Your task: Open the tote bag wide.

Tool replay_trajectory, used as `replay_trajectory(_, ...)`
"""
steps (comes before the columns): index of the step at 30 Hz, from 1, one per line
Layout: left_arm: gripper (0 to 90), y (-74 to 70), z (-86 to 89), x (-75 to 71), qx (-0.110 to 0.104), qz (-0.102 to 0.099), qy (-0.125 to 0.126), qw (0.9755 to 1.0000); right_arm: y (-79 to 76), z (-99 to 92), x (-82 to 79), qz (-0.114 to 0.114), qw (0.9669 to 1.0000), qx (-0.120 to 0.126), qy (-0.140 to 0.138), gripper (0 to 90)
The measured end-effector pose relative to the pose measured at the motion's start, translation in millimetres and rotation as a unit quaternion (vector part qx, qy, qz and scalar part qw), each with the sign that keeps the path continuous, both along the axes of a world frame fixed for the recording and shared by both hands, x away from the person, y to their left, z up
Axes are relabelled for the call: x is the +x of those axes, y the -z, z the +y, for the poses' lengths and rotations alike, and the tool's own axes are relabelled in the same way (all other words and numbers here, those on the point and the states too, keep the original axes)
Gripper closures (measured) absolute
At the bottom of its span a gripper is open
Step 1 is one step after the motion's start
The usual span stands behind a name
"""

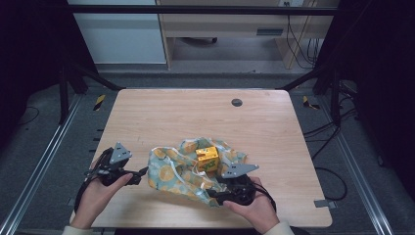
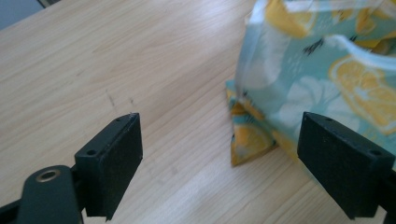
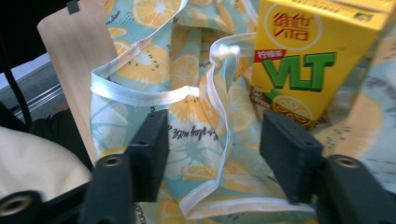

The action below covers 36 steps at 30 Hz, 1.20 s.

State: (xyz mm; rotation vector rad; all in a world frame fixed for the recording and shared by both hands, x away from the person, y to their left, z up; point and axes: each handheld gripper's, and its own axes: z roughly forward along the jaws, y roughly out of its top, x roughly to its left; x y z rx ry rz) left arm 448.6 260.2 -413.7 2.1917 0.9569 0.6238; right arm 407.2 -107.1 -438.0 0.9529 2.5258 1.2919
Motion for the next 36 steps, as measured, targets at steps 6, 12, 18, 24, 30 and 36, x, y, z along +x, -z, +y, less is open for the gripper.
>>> replay_trajectory(6, 13.7, -10.9, -20.0, 9.7, 0.014, -0.005, 0.022, 0.9996, -12.3, -11.3, -4.3, -0.018, 0.9996, 0.012, 0.016, 34.1)
replay_trajectory(12, 13.7, -16.7, -33.6, 19.3, 0.016, -0.001, 0.034, 0.9993, -23.9, -22.2, -2.3, -0.030, 0.9988, 0.022, 0.033, 33.3)
replay_trajectory(18, 13.7, -17.3, -46.0, 35.1, 0.009, 0.012, 0.037, 0.9992, -31.0, -29.3, 8.3, -0.049, 0.9964, 0.019, 0.067, 35.9)
replay_trajectory(24, 14.8, -13.7, -57.6, 43.9, 0.018, 0.013, 0.044, 0.9988, -31.5, -30.1, 19.9, -0.057, 0.9948, -0.007, 0.084, 35.8)
replay_trajectory(30, 28.4, -5.2, -62.9, 53.0, 0.013, 0.033, 0.045, 0.9984, -28.9, -29.3, 35.1, -0.055, 0.9932, -0.034, 0.097, 35.1)
replay_trajectory(36, 55.2, -7.7, -68.2, 45.8, 0.034, 0.034, 0.062, 0.9969, -25.6, -23.2, 50.4, -0.045, 0.9921, -0.064, 0.098, 33.6)
